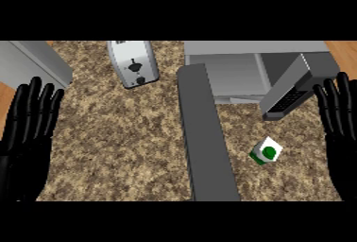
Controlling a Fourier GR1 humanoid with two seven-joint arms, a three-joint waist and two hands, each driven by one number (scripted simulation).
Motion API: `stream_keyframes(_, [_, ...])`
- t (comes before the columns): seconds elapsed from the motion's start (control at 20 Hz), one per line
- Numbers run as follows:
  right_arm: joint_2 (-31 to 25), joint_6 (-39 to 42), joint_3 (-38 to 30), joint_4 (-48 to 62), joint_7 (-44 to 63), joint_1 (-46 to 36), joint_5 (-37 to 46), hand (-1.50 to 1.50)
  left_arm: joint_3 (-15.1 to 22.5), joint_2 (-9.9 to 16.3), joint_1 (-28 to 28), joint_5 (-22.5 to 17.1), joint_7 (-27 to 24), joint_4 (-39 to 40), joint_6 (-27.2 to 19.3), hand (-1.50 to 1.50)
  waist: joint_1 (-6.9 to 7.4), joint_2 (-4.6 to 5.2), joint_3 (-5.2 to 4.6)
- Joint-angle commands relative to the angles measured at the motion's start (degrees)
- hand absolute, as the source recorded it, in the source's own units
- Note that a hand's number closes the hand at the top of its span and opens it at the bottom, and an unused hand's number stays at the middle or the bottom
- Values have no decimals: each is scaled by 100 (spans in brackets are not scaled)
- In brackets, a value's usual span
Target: Pick up the milk, place it into the microwave and close the microwave
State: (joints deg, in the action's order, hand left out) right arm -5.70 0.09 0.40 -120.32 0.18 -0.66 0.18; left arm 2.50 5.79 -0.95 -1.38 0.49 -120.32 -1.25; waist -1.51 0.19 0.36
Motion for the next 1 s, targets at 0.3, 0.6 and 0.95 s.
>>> stream_keyframes(0.3, [561, -2196, 817, 351, 590, 62, 2058, -150, -523, -196, -95, -104, 8, 473, -337, -150, 200, -11, -47])
stream_keyframes(0.6, [567, -3473, 2412, 43, 2017, -336, 3380, -150, -359, -267, -676, -177, -47, 147, -166, -150, 172, -29, -42])
stream_keyframes(0.95, [569, -3935, 2490, 276, 2278, -1, 4018, -150, -370, -349, -1700, -362, 5, -835, 96, -150, 182, -29, -38])
